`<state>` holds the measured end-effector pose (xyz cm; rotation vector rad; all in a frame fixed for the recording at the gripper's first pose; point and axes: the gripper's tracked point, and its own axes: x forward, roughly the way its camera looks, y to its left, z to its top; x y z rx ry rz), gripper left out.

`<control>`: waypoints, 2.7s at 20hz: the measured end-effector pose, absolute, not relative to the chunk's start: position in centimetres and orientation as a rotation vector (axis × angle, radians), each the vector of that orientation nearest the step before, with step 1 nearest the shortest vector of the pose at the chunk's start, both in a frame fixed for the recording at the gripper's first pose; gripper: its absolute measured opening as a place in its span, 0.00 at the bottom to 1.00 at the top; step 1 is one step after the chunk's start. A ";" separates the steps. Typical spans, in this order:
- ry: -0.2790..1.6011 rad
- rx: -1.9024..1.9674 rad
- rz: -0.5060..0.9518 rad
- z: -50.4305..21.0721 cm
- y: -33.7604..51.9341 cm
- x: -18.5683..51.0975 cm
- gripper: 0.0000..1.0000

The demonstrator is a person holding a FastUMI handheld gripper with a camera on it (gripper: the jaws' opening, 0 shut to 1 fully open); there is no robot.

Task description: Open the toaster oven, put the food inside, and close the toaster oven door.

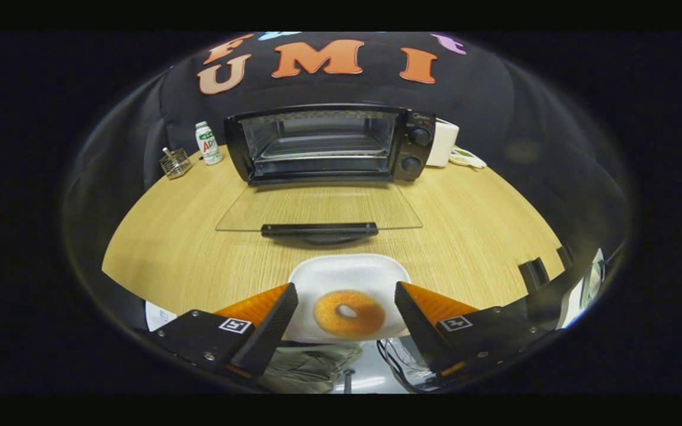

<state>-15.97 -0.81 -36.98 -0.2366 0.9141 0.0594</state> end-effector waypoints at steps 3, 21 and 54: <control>0.942 -0.230 0.059 -37.9 -1.0 -17.5 0.99; 0.945 -0.173 0.040 -37.2 -0.5 -16.3 0.64; 0.778 0.612 0.085 -33.2 11.3 10.6 0.63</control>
